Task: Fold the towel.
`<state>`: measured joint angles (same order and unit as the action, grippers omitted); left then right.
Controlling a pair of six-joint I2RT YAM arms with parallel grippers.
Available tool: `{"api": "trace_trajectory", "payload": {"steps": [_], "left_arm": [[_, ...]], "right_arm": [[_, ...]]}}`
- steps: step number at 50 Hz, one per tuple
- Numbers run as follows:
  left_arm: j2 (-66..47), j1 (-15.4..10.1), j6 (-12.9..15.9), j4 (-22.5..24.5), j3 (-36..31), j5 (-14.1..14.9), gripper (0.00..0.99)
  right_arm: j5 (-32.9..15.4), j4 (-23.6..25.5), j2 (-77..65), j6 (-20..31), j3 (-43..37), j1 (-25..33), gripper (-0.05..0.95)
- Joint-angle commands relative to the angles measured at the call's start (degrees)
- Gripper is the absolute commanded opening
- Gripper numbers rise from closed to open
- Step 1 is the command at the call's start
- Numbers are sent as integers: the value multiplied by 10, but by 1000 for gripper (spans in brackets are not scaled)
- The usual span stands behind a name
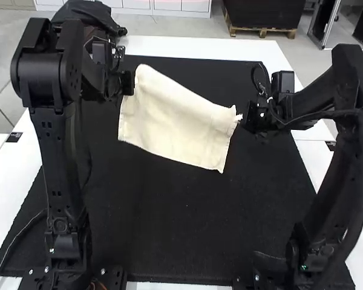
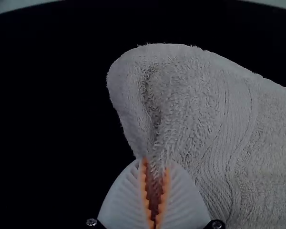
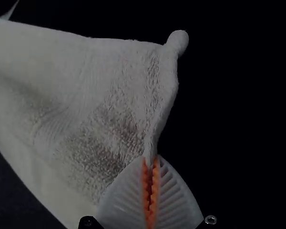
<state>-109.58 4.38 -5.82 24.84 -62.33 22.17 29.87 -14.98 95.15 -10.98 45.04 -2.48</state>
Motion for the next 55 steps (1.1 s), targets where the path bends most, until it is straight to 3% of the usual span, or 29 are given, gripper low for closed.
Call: {"api": "trace_trajectory", "payload": {"steps": [1,7,21,31,36,55], "left_arm": [[16,9,-39,17,18,-9,26],[15,9,-40,18,38,16,26],[15,11,-36,54,81,21,26],[1,11,-39,173,128,16,26],[-4,12,-51,206,140,16,26],[0,24,-57,155,151,16,26]], "right_arm": [[4,-5,-17,0,-8,17,-26],[8,-6,-17,0,-14,17,-26],[22,-4,-21,4,-31,17,-26],[35,-5,-48,9,-49,17,-26],[46,-4,-63,6,-55,17,-26],[72,4,-79,-18,-71,15,-26]]}}
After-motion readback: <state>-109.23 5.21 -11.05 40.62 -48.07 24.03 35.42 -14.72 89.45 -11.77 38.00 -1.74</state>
